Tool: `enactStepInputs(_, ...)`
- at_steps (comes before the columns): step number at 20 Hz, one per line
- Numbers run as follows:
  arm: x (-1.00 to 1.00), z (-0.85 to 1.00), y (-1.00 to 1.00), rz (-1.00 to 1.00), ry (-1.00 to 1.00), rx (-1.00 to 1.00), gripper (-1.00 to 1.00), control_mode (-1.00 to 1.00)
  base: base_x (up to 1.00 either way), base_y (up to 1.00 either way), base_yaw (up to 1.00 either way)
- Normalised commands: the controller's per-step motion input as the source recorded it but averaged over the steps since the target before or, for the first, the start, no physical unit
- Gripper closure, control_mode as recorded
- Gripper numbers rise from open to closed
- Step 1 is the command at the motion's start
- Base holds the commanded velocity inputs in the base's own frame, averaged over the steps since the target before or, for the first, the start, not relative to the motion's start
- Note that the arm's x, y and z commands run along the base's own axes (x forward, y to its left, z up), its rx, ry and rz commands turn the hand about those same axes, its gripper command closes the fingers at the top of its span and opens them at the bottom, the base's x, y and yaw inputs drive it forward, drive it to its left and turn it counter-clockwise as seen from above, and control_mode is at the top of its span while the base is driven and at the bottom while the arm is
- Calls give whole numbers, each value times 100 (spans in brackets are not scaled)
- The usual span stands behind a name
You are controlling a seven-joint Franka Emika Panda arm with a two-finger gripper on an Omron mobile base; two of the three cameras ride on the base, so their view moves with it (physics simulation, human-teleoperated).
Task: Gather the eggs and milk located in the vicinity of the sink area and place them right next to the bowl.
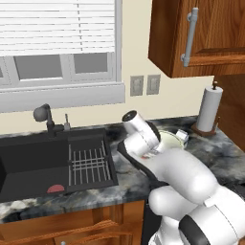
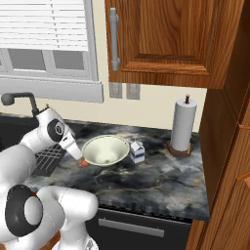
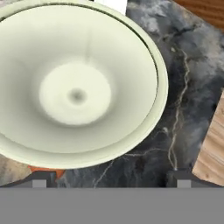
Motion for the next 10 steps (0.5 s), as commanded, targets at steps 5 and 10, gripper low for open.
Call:
enactStepInputs(5, -1, 2, -31, 41, 0, 1, -100, -100, 0, 0, 0)
enactStepInputs(10, -9, 0, -23, 40, 0, 2, -100, -100, 0, 0, 0)
